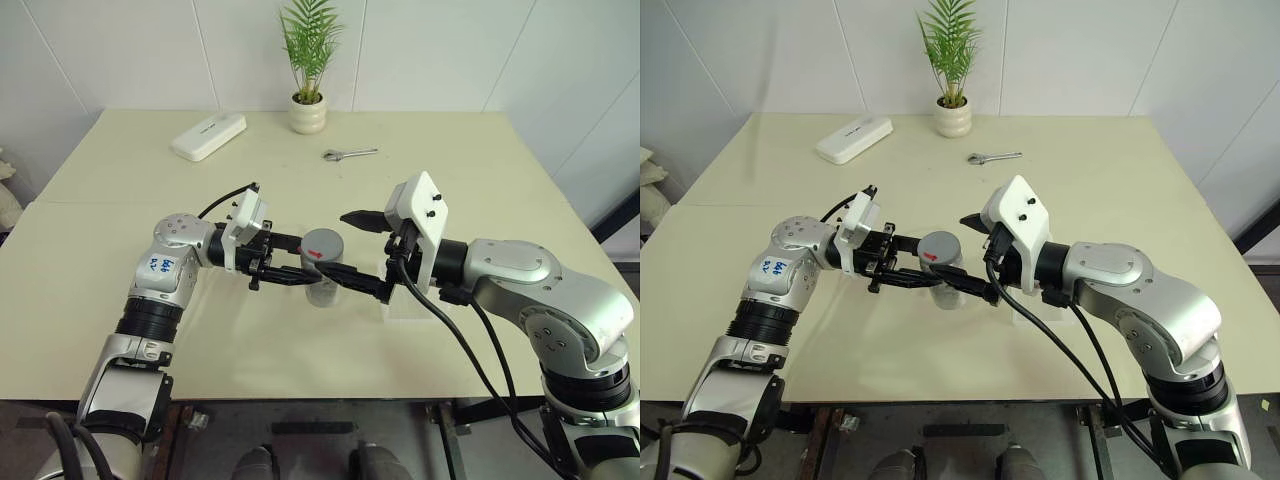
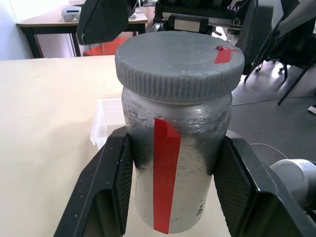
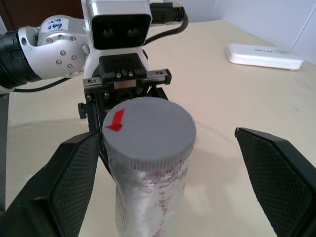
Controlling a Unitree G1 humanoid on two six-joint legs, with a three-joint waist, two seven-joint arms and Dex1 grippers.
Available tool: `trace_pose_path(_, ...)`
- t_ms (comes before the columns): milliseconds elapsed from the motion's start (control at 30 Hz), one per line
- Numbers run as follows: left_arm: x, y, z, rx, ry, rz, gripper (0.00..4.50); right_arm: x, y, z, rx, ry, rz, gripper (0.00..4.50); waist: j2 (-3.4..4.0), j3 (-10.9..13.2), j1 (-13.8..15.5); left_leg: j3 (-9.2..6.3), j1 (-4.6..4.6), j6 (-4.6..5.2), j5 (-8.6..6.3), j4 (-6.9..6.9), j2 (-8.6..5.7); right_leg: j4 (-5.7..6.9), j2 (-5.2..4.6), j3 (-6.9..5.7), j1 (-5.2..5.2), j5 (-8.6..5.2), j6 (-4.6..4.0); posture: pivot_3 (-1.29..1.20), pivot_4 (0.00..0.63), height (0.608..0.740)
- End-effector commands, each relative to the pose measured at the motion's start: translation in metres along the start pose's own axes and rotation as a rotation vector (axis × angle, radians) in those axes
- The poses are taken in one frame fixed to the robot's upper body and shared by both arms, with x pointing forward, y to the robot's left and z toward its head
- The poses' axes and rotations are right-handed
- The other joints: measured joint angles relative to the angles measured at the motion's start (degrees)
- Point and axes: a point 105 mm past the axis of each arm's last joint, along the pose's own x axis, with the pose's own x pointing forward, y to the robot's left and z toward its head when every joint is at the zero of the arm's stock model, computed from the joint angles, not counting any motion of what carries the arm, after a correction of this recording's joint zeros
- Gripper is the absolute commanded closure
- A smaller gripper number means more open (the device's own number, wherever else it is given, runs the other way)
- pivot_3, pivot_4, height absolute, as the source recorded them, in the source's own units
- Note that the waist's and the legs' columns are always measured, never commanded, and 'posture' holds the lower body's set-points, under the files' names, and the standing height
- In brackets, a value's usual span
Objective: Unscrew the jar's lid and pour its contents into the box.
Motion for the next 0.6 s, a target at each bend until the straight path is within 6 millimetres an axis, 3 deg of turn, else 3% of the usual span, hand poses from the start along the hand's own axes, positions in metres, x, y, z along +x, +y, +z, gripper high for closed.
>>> trace_pose_path(33, 0.0, 0.001, 0.011, 0.054, -0.005, -0.005, 2.54, -0.006, 0.005, 0.016, -0.046, -0.051, 0.009, 0.0, 0.0, 0.0, 0.0, 0.0, 0.0, 0.0, 0.0, 0.0, 0.0, 0.0, 0.0, 0.0, 0.0, 0.0, 0.0, 0.0, 0.15, 0.74)
trace_pose_path(600, 0.0, 0.0, 0.011, 0.054, -0.005, -0.011, 2.54, 0.007, 0.009, 0.02, -0.028, -0.078, 0.055, 0.0, 0.0, 0.0, 0.0, 0.0, -0.01, 0.0, 0.0, 0.01, 0.0, 0.01, 0.0, 0.0, 0.0, 0.0, 0.0, 0.0, 0.15, 0.74)
